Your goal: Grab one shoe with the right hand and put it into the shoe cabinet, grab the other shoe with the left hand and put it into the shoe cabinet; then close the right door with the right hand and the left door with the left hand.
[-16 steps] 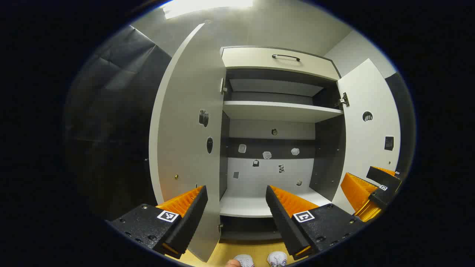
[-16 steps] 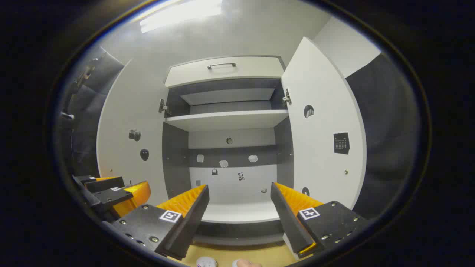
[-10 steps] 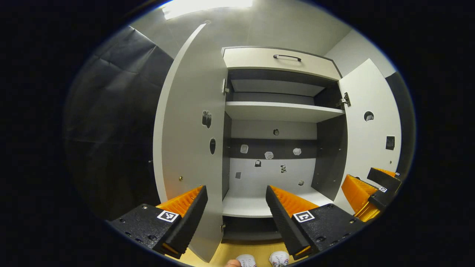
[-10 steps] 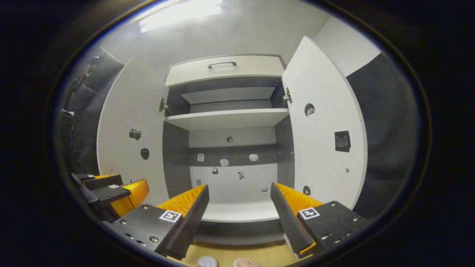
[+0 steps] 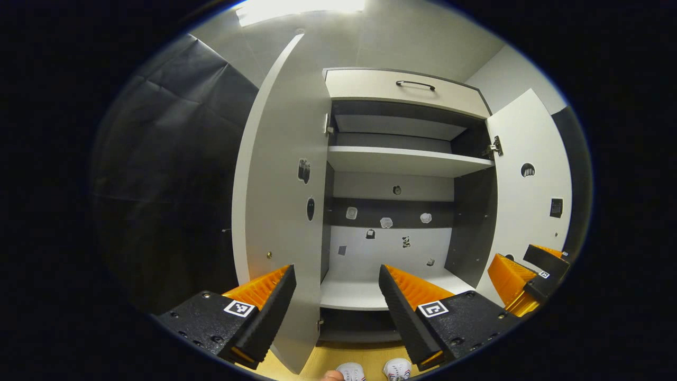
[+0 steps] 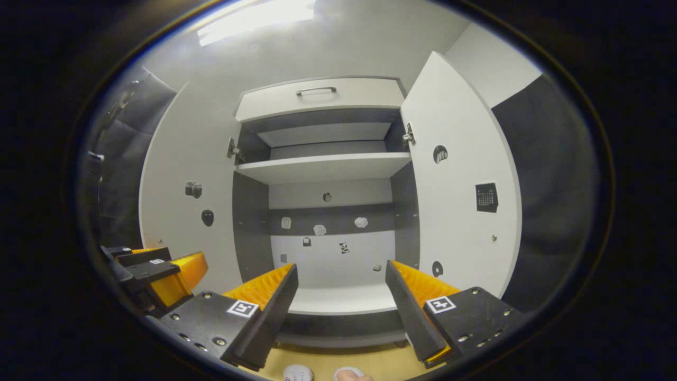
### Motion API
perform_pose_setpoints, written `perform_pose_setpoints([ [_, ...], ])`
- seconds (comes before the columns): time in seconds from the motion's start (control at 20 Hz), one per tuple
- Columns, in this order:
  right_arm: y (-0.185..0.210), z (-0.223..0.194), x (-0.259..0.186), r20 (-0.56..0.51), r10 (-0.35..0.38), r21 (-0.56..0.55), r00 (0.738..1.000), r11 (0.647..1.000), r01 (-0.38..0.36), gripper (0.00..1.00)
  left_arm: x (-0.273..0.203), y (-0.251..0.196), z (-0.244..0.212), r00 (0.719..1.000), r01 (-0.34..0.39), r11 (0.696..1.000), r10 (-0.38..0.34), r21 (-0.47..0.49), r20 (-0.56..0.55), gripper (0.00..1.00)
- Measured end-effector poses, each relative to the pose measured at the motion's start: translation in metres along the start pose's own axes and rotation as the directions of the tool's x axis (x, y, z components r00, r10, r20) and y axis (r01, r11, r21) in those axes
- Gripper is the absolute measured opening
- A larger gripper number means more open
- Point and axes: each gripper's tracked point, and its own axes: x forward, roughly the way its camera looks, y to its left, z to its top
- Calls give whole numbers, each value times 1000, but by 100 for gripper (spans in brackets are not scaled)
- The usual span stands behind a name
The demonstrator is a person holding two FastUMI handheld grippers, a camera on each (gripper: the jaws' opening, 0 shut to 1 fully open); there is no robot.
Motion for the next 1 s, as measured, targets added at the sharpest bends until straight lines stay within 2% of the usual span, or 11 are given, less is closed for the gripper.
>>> perform_pose_setpoints([
  [0.05, 0, -9, 1, -25, -1, -3, 1000, 1000, 0, 99, -1, 3, 0, 1000, -5, 1000, 5, 3, -1, 96],
  [0.1, 0, -18, 2, -56, -2, -10, 998, 1000, 1, 99, -2, 6, 1, 1000, -11, 1000, 11, 5, -1, 99],
  [0.25, -1, -65, 11, -184, -2, -51, 983, 999, -7, 99, -8, 12, -2, 1000, -6, 1000, 6, 8, -14, 96],
  [0.35, -1, -113, 18, -298, 3, -80, 955, 996, -28, 99, -13, 16, -5, 1000, -5, 1000, 5, 12, -22, 96],
  [0.4, -2, -140, 20, -363, 9, -97, 932, 994, -47, 99, -16, 17, -6, 1000, -3, 1000, 4, 21, -24, 96],
  [0.5, -5, -201, 17, -484, 11, -107, 875, 992, -72, 96, -21, 19, -9, 1000, 1, 999, 0, 38, -27, 94],
  [0.55, -5, -232, 13, -537, 13, -105, 843, 991, -82, 100, -22, 20, -12, 999, 5, 999, -4, 38, -35, 94],
  [0.7, -6, -311, -5, -668, 11, -98, 744, 990, -103, 100, -23, 19, -17, 999, 15, 1000, -14, 21, -51, 94],
  [0.75, -6, -336, -14, -705, 9, -98, 709, 989, -110, 96, -23, 20, -17, 999, 15, 1000, -14, 19, -51, 94],
  [0.8, -5, -358, -23, -739, 13, -92, 674, 988, -120, 100, -22, 19, -16, 999, 16, 1000, -15, 20, -50, 94],
  [1.0, -1, -433, -57, -853, 26, -59, 521, 988, -145, 99, -20, 18, -18, 998, 21, 999, -18, 37, -58, 94],
])
